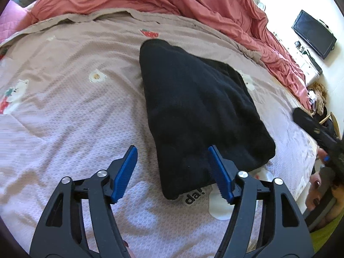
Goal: Fold small clothes
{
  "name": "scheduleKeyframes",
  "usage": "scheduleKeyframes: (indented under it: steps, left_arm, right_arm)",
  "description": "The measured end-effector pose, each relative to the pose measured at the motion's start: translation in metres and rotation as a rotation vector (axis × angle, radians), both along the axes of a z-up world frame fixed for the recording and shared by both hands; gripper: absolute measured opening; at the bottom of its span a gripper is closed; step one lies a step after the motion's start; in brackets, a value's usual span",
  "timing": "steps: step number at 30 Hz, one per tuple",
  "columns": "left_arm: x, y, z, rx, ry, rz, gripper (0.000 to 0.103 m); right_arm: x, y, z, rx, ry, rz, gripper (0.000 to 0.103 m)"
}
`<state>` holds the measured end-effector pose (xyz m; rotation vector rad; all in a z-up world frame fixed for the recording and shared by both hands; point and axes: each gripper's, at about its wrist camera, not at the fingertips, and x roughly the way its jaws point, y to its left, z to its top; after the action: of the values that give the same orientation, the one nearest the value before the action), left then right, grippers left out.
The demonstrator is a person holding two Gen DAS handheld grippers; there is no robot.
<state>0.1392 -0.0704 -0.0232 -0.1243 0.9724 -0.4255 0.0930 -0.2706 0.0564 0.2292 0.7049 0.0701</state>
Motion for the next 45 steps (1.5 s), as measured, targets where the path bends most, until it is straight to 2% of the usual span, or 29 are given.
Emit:
scheduleKeyframes:
  steps: [2, 4, 6, 10, 15, 21, 24, 31, 40, 45]
  left_arm:
    - [-0.004, 0.003, 0.007, 0.004, -0.022, 0.009, 0.074]
    - [-0.011, 0.007, 0.015, 0.009, -0.042, 0.019, 0.089]
    - [-0.017, 0.01, 0.021, 0.008, -0.054, 0.021, 0.093]
    - [-0.034, 0.017, 0.031, 0.045, -0.092, 0.04, 0.094]
    - [-0.05, 0.024, 0.034, 0.063, -0.096, 0.05, 0.094]
    - [-0.07, 0.034, 0.028, 0.082, -0.088, 0.049, 0.094]
    - [-0.08, 0.036, 0.022, 0.089, -0.084, 0.044, 0.094]
    - [-0.091, 0.041, 0.008, 0.095, -0.044, 0.046, 0.094]
    - [-0.096, 0.039, -0.005, 0.117, -0.01, 0.052, 0.094]
    - [-0.096, 0.04, -0.003, 0.132, -0.019, 0.069, 0.094]
  right_arm:
    - [-0.009, -0.001, 0.009, 0.007, -0.019, -0.003, 0.097]
    - [-0.018, -0.003, 0.015, 0.006, -0.041, -0.009, 0.098]
    - [-0.028, -0.001, 0.021, 0.003, -0.066, -0.004, 0.098]
    - [-0.048, 0.004, 0.024, -0.013, -0.086, -0.006, 0.098]
    - [-0.072, 0.012, 0.016, -0.058, -0.082, -0.004, 0.098]
    - [-0.094, 0.017, -0.003, -0.074, -0.042, -0.018, 0.098]
    - [-0.1, 0.021, -0.013, -0.112, -0.017, -0.022, 0.098]
    - [-0.103, 0.024, -0.034, -0.097, 0.043, -0.027, 0.098]
    - [-0.102, 0.026, -0.035, -0.089, 0.047, -0.021, 0.098]
    - [-0.1, 0.028, -0.036, -0.084, 0.058, -0.021, 0.098]
